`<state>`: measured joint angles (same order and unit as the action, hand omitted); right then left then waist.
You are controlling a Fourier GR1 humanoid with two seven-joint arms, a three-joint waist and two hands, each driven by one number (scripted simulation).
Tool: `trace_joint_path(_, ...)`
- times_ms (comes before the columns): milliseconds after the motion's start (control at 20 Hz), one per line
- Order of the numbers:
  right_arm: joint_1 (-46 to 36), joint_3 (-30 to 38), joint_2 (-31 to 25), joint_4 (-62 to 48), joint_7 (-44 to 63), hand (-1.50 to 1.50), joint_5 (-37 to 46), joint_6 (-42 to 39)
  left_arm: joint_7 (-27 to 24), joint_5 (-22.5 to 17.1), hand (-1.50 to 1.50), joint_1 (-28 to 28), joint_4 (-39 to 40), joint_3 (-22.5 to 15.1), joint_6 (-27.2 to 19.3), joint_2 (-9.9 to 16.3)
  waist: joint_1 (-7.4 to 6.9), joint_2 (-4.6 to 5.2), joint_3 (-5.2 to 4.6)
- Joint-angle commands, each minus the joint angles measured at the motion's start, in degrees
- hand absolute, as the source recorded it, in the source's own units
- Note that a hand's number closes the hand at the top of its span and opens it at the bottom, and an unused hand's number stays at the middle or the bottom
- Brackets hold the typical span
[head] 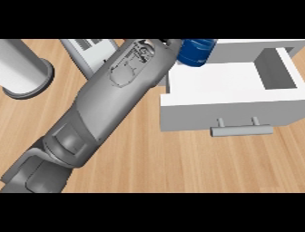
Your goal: Pick up the can, place it into the drawer and close the drawer
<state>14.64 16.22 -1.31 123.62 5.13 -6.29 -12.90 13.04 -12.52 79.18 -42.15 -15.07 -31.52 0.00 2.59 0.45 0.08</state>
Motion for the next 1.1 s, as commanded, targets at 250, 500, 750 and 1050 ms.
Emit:
trace_joint_path(250,0.0,-1.8,1.2,-1.0,-1.4,-1.50,2.2,0.0,-6.0,-6.8,1.50,4.9,11.5,-5.1,-1.3,0.0,1.50,0.39,0.05)
trace_joint_path(500,-4.2,-0.8,-0.7,1.4,4.7,-1.50,0.1,1.5,-6.7,-9.7,1.50,6.4,14.7,-7.5,-1.2,0.0,1.61,0.44,0.03)
trace_joint_path(750,-5.1,-0.7,-1.1,-0.7,3.4,-1.50,1.4,1.5,-9.9,-12.0,1.50,5.7,16.5,-10.8,-3.5,0.0,2.16,0.58,0.05)
trace_joint_path(1050,-8.7,-1.2,-1.7,-3.2,3.9,-1.50,1.2,1.7,-12.3,-14.5,1.50,5.1,18.2,-14.5,-5.0,0.0,3.32,1.10,0.08)
